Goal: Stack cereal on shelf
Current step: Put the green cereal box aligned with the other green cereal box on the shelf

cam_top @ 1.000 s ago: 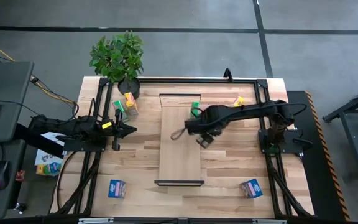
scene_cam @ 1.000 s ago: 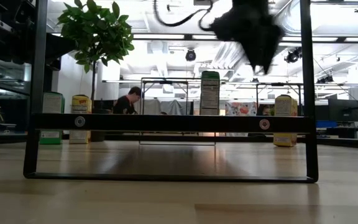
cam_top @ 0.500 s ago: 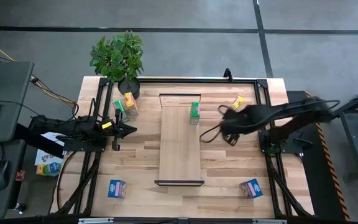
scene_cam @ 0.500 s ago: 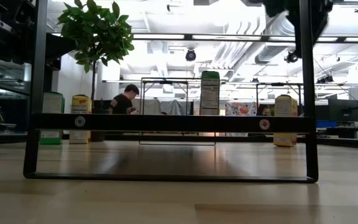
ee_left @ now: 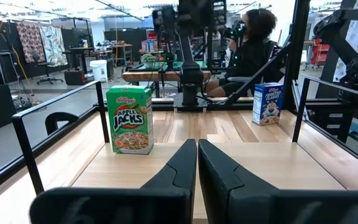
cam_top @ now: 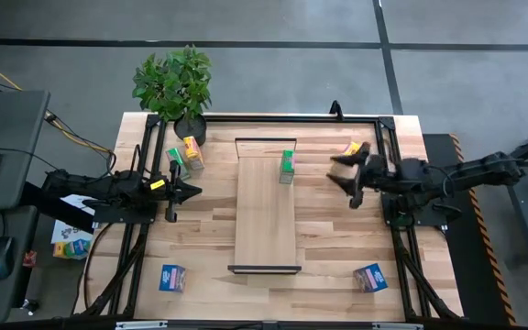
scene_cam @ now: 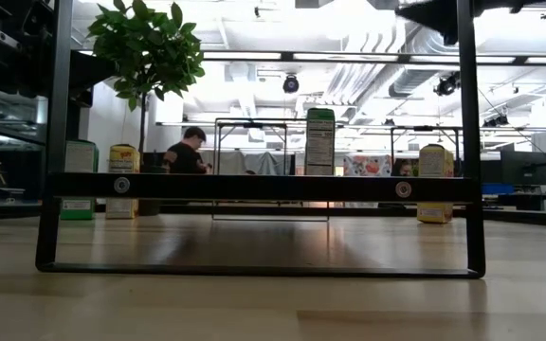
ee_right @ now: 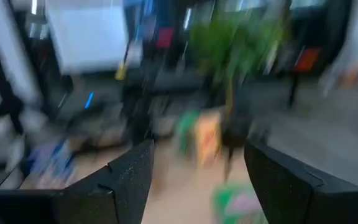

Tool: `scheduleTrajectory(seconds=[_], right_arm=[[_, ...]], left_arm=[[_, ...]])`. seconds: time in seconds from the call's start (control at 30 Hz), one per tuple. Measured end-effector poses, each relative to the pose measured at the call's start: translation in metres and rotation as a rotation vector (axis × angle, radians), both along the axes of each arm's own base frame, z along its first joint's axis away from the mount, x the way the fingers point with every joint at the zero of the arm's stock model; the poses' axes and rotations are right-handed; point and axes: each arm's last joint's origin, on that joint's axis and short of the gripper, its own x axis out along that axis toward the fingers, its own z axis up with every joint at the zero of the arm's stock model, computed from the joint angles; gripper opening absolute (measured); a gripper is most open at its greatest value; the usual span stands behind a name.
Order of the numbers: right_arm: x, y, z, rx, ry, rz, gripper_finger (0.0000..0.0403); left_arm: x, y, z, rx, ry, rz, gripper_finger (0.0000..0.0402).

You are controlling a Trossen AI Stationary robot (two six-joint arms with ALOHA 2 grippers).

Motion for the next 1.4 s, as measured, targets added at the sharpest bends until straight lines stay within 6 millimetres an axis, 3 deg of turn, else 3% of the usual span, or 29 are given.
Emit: scheduleTrajectory(seconds=[0.17,0.4,0.57,0.67,0.77,0.9,1.03,1.23,1.4], right_arm=[[-0.006,-0.003,0.001,-0.074,-0.206,-0.055,0.0241],[0.002,-0.003,-0.004,-0.102,-0.169,-0.058,0.0241],[0.008,-0.002,-0.009,-0.112,-0.136,-0.057,0.0241],[0.01,-0.002,-0.01,-0.11,-0.138,-0.056,0.0241],[0.011,-0.001,-0.009,-0.105,-0.151,-0.056,0.0241],[0.012,-0.001,-0.009,-0.103,-0.153,-0.056,0.0241],[0.012,-0.001,-0.009,-0.099,-0.154,-0.055,0.0241],[0.013,-0.001,-0.01,-0.079,-0.15,-0.05,0.0241],[0.013,-0.001,-0.011,-0.077,-0.145,-0.049,0.0241]], left_arm=[[0.0,0.0,0.0,0.0,0.0,0.0,0.001],[0.0,0.0,0.002,-0.027,-0.021,-0.002,0.001],[-0.002,0.0,0.016,-0.28,-0.18,-0.023,0.001],[-0.006,0.004,0.03,-0.322,-0.341,0.049,0.001],[-0.008,0.007,0.037,-0.355,-0.389,0.153,0.0021],[-0.003,0.009,0.045,-0.333,-0.268,0.249,0.0066],[0.005,0.01,0.055,-0.286,-0.119,0.361,0.0138],[0.017,0.008,0.076,-0.226,-0.025,0.385,0.0239],[0.023,0.007,0.086,-0.076,-0.002,0.39,0.0269]])
